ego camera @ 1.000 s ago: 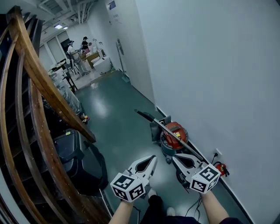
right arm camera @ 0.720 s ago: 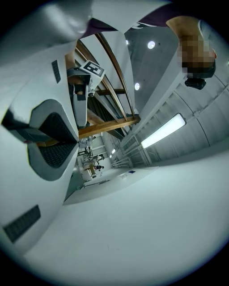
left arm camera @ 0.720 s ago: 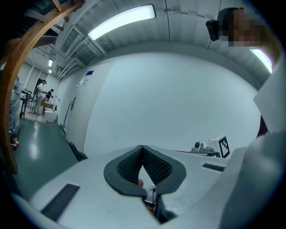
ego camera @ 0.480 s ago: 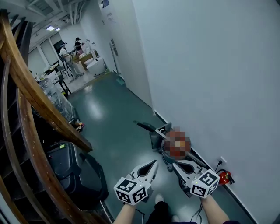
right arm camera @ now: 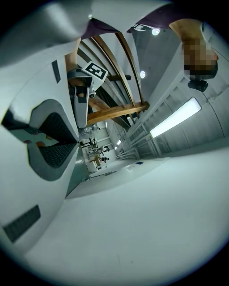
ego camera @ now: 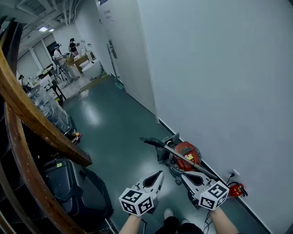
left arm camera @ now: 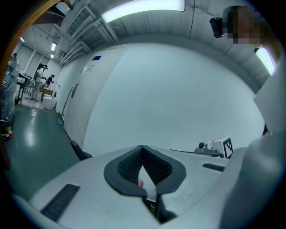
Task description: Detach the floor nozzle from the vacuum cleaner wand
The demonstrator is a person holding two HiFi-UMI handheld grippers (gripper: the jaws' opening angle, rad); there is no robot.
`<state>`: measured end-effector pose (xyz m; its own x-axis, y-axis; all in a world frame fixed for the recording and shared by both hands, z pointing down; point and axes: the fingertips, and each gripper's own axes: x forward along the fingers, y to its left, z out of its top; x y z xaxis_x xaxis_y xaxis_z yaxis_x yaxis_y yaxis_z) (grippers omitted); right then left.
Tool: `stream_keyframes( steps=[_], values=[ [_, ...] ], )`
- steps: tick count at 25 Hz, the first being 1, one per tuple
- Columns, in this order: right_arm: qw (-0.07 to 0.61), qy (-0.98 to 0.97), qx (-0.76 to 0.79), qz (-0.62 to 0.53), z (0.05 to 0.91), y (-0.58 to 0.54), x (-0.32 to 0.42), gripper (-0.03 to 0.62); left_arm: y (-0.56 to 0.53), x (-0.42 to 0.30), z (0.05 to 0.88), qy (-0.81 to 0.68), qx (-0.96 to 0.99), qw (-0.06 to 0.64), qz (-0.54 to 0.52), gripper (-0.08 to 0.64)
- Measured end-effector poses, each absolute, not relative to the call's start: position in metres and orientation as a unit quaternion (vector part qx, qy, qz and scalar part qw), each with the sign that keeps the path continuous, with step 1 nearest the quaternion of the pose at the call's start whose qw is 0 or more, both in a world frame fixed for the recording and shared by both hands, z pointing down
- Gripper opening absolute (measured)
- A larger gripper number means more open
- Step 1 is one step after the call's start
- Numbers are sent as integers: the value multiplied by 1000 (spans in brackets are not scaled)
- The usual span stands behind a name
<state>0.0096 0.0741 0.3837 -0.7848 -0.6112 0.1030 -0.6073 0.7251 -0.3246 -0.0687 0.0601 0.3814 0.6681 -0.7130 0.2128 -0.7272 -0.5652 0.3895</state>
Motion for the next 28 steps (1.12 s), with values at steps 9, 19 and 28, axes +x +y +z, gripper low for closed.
stream_keyframes(
  steps=[9,19,28],
  values=[
    [-5,924,-336,-183,398,34,16,17,23,-67,400,-407,879,245,27,3],
    [-18,928,-318,-194,420,-50,29,17,-50,-59,427,-430,861,269,34,3],
    [-37,935,-282,-212,448,-115,25,17,-111,-65,455,-462,836,295,32,3]
  ],
)
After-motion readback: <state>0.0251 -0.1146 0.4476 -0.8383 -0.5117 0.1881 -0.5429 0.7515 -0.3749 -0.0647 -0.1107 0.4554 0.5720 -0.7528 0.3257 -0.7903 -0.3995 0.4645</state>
